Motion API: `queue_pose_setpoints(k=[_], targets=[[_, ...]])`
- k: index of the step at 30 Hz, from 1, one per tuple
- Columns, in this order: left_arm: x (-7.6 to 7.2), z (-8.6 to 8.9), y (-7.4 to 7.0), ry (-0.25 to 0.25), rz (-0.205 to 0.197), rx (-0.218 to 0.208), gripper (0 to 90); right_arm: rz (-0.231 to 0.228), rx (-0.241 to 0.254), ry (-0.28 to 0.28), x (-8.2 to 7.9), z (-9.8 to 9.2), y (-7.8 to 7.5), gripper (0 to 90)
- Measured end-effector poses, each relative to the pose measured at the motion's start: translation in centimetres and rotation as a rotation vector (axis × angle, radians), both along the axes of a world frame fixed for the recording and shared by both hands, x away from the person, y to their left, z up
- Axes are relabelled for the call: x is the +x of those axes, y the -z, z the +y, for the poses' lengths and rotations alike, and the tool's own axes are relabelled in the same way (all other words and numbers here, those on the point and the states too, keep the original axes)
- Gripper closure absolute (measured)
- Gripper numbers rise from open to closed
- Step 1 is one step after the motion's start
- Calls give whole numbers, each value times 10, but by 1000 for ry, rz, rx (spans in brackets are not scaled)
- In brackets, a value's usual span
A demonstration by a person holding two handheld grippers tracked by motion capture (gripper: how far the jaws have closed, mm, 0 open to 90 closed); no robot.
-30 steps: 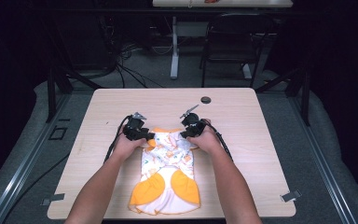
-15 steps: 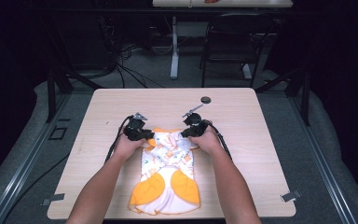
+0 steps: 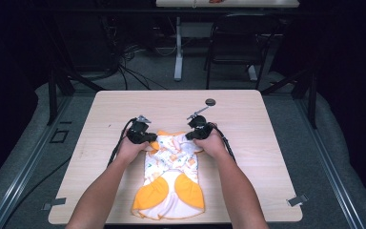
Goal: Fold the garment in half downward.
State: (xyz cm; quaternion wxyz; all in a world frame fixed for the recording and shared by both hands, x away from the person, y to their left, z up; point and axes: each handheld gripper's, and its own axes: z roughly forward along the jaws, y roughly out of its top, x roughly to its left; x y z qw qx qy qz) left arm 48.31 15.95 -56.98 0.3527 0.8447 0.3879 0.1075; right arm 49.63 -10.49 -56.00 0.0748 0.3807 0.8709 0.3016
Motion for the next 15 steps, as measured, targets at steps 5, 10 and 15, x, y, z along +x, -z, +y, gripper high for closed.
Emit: queue_pose_setpoints(k=[5,10,15], targets=[[-2,0,-5,-2,-11,-7,857,-42,-20,-30,-5,2,-7,868],[-3,3,-11,2,-14,-18,866,-72,-7,-39,-8,0,-15,868],[-5,7,-22,7,-27,-34,870,-96,-23,-68,-10,2,-28,867]])
